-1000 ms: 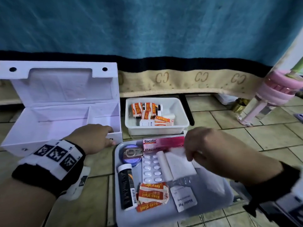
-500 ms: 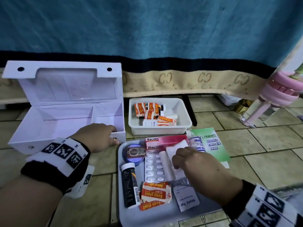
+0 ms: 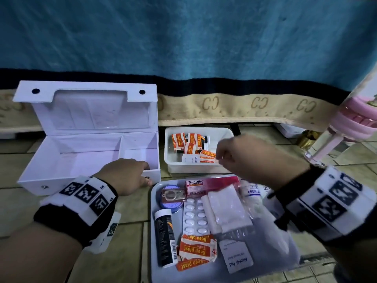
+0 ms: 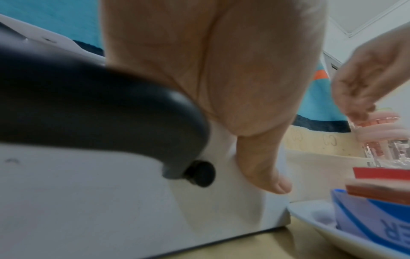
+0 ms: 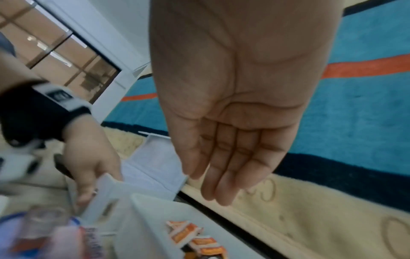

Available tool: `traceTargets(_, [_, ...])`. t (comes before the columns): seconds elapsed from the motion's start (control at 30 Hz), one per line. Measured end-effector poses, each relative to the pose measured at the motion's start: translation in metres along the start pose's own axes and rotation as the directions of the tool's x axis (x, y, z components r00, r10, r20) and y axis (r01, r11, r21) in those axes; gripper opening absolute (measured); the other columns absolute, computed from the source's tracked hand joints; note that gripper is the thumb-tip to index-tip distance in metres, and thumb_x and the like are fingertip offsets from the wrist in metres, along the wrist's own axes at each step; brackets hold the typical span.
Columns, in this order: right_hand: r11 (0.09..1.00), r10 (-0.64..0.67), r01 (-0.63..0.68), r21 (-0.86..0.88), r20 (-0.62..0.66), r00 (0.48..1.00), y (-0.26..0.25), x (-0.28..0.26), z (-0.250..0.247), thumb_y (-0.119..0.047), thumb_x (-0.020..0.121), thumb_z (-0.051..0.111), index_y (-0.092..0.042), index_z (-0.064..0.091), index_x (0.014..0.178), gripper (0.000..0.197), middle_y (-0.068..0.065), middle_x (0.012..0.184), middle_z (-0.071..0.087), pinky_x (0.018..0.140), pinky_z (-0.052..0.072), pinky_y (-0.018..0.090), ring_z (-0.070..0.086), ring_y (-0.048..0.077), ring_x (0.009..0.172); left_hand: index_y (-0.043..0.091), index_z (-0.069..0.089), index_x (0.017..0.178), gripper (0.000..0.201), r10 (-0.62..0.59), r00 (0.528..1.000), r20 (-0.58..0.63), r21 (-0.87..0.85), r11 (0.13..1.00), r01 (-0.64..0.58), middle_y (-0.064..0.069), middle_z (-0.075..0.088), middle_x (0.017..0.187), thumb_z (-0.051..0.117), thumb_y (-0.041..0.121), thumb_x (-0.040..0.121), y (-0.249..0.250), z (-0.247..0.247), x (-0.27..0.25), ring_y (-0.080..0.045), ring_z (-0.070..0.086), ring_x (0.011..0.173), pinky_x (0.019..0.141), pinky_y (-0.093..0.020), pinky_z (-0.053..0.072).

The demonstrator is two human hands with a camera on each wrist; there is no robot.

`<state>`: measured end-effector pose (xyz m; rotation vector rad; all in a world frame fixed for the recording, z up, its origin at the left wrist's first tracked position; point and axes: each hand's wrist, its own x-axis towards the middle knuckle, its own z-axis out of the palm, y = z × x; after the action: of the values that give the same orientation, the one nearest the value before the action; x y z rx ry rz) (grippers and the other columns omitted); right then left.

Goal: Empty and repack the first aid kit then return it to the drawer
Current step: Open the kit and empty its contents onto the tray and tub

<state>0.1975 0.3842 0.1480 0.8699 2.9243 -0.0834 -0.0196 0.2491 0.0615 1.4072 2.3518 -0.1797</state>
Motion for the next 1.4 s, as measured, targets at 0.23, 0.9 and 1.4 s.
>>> traceTargets(0.23, [0.982, -0.05, 0.087, -0.17, 0.213, 0.976, -0.002, 0.076, 0.012, -0.028, 0.091, 0.053, -0.02, 0.068, 0.104, 0.022, 0.001, 0.106, 0.065, 0.08, 0.053, 0.034, 0.061, 0.022, 0.095, 0.029, 0.048, 0.131, 0.046, -0.01, 1.0, 0.008, -0.03, 0.999, 0.01, 0.0, 0.058, 0.126, 0.052, 0.049, 0.09, 0.0, 0.0, 0.0, -0.022, 0.052, 0.115, 0.096, -0.037, 0.044])
traceTargets(0.9, [0.963, 0.093, -0.064, 0.262, -0.1, 0.991, -0.003, 0.006, -0.034, -0.028, 0.081, 0.068, -0.019, 0.061, 0.069, 0.017, -0.006, 0.065, 0.06, 0.05, 0.039, 0.021, 0.055, 0.007, 0.057, 0.028, 0.047, 0.132, 0.046, -0.022, 1.0, 0.011, -0.036, 0.999, 0.022, -0.003, 0.059, 0.125, 0.054, 0.047, 0.09, 0.002, -0.001, -0.001, -0.024, 0.053, 0.113, 0.096, -0.04, 0.044])
traceTargets(1.4, [0.793, 0.418, -0.509, 0.334, 0.308, 0.855, 0.004, -0.126, 0.089, -0.041, 0.075, 0.069, -0.014, 0.051, 0.054, 0.039, 0.0, 0.052, 0.05, 0.048, 0.033, 0.02, 0.043, 0.006, 0.049, 0.026, 0.05, 0.128, 0.042, -0.015, 1.0, 0.01, -0.025, 1.0, 0.015, -0.005, 0.062, 0.119, 0.056, 0.043, 0.09, 0.004, -0.001, 0.001, -0.023, 0.056, 0.104, 0.088, -0.033, 0.045])
